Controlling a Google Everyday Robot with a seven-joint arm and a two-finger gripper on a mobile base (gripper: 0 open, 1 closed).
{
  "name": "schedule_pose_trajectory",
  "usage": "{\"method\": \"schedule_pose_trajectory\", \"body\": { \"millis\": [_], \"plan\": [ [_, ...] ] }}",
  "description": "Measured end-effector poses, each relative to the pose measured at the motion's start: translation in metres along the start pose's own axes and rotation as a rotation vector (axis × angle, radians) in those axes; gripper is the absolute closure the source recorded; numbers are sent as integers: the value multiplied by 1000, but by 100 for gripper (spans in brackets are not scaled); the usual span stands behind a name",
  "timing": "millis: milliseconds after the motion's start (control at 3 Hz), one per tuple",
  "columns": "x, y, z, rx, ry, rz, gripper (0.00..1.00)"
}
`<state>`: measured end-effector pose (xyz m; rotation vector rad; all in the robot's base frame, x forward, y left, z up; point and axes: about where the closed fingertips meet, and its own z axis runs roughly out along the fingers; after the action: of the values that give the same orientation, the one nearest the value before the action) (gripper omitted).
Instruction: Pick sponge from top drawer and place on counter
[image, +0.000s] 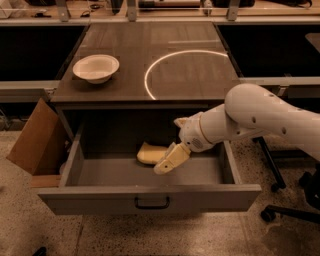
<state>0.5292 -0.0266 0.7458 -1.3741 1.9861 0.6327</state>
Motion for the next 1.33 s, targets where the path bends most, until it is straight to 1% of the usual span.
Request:
{"method": "schedule_pose_trajectory", "body": {
  "millis": [333, 667, 1000, 1333],
  "plan": [
    [9, -16, 25, -1, -32, -2, 0],
    [16, -28, 48, 14, -56, -14, 0],
    [26, -38, 70, 39, -55, -13, 0],
    [34, -44, 91, 79, -18, -26, 0]
  ]
}}
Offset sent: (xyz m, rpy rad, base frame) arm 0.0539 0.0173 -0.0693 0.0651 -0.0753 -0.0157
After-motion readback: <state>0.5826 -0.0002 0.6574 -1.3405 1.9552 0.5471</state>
